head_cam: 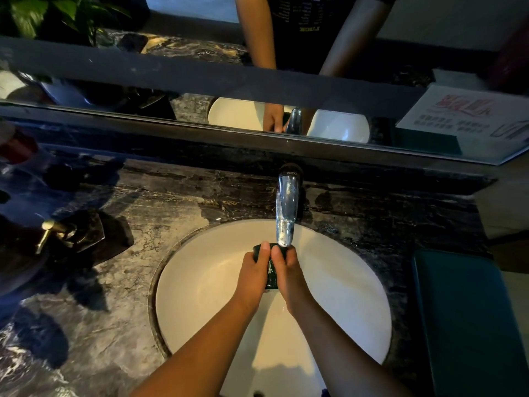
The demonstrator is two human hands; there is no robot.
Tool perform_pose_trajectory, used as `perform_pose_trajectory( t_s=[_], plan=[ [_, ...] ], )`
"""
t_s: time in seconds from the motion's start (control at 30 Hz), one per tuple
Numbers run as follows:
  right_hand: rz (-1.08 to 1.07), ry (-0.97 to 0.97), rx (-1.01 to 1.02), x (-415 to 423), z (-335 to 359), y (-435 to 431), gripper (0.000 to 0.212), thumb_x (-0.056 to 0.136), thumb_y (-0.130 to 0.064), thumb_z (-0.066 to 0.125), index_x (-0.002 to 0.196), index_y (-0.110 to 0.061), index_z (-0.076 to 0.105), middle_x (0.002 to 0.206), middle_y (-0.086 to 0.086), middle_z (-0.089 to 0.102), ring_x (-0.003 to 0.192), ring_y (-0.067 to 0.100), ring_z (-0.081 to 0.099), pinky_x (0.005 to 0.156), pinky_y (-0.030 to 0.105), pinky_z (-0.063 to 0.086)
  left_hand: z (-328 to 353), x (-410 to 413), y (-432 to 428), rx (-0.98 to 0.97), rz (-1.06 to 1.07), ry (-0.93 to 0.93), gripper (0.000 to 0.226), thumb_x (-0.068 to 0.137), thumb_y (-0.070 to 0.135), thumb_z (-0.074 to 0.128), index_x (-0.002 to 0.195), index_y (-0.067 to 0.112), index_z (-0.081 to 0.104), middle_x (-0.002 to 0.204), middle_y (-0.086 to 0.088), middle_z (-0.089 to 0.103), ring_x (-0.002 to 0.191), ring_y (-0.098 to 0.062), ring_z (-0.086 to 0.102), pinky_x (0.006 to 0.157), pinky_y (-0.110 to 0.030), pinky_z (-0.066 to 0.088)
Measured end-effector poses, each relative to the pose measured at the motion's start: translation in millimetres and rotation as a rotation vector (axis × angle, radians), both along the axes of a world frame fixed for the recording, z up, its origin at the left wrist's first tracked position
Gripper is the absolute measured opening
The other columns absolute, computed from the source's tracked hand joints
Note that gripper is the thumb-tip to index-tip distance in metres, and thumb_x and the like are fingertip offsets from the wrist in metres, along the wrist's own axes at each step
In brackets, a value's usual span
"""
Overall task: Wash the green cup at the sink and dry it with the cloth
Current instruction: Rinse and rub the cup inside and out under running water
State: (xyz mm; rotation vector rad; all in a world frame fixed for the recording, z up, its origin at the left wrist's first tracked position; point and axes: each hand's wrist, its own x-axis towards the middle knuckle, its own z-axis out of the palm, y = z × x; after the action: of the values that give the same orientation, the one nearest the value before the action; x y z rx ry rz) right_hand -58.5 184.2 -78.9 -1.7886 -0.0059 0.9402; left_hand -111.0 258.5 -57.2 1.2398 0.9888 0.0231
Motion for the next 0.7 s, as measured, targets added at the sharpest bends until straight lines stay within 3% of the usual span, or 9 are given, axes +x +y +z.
perform_pose_trajectory(
  t_s=[0.1, 0.2, 0.27, 0.33, 0.4, 0.57, 0.7],
  plan=[
    [-0.092, 0.110, 0.008, 0, 1, 0, 0.030, 0.108, -0.043, 0.035, 0.135, -0.033, 0.046, 0.119, 0.001, 0.062, 0.104, 0.013, 0.063, 0.080, 0.032, 0.055, -4, -4, 1, -0.037, -0.007, -0.031, 0.061, 0.104, 0.053, 0.035, 0.111, 0.002, 0.067, 0.099, -0.024, 0.072, 0.085, -0.030, 0.071, 0.077, -0.040, 0.059],
    [-0.180, 0.210, 0.055, 1, 2, -2, 0.025, 0.110, -0.042, 0.031, 0.116, -0.040, 0.055, 0.123, 0.005, 0.066, 0.114, 0.023, 0.065, 0.100, 0.047, 0.055, -9, -9, 2, -0.138, -0.006, -0.095, 0.062, 0.102, 0.058, 0.029, 0.118, 0.014, 0.069, 0.111, -0.025, 0.072, 0.105, -0.039, 0.070, 0.093, -0.052, 0.056],
    [-0.166, 0.228, 0.078, 3, 2, -5, 0.028, 0.111, -0.041, 0.032, 0.117, -0.038, 0.059, 0.124, 0.008, 0.068, 0.116, 0.024, 0.066, 0.105, 0.050, 0.052, -9, -9, 3, -0.238, 0.028, -0.104, 0.060, 0.099, 0.062, 0.031, 0.119, 0.020, 0.069, 0.112, -0.018, 0.075, 0.104, -0.032, 0.072, 0.088, -0.045, 0.059],
    [-0.169, 0.214, 0.081, 5, 1, -7, 0.031, 0.110, -0.039, 0.035, 0.116, -0.033, 0.065, 0.118, 0.007, 0.072, 0.112, 0.023, 0.068, 0.100, 0.046, 0.055, -9, -7, 3, -0.282, 0.046, -0.072, 0.060, 0.101, 0.060, 0.029, 0.122, 0.020, 0.067, 0.113, -0.014, 0.076, 0.106, -0.028, 0.072, 0.086, -0.039, 0.059],
    [-0.190, 0.191, 0.058, 6, 0, -9, 0.032, 0.110, -0.039, 0.036, 0.108, -0.034, 0.067, 0.108, 0.003, 0.074, 0.103, 0.019, 0.070, 0.088, 0.038, 0.057, -9, -3, 1, -0.238, 0.044, -0.025, 0.058, 0.105, 0.056, 0.025, 0.121, 0.019, 0.067, 0.112, -0.016, 0.075, 0.108, -0.032, 0.070, 0.090, -0.043, 0.059],
    [-0.156, 0.064, 0.056, -2, -5, -9, 0.027, 0.110, -0.034, 0.037, 0.123, -0.031, 0.060, 0.111, 0.003, 0.071, 0.101, 0.017, 0.069, 0.081, 0.032, 0.056, -5, 6, -5, 0.005, 0.137, 0.105, 0.055, 0.109, 0.040, 0.025, 0.107, 0.004, 0.067, 0.106, -0.027, 0.069, 0.104, -0.043, 0.066, 0.092, -0.051, 0.055],
    [-0.112, 0.051, 0.028, 6, 1, -7, 0.030, 0.107, -0.035, 0.042, 0.134, -0.031, 0.055, 0.120, 0.001, 0.068, 0.106, 0.015, 0.066, 0.079, 0.030, 0.054, 1, 7, -5, -0.031, 0.083, 0.048, 0.053, 0.106, 0.047, 0.034, 0.106, 0.007, 0.069, 0.105, -0.024, 0.072, 0.102, -0.040, 0.069, 0.093, -0.054, 0.056]
  ],
)
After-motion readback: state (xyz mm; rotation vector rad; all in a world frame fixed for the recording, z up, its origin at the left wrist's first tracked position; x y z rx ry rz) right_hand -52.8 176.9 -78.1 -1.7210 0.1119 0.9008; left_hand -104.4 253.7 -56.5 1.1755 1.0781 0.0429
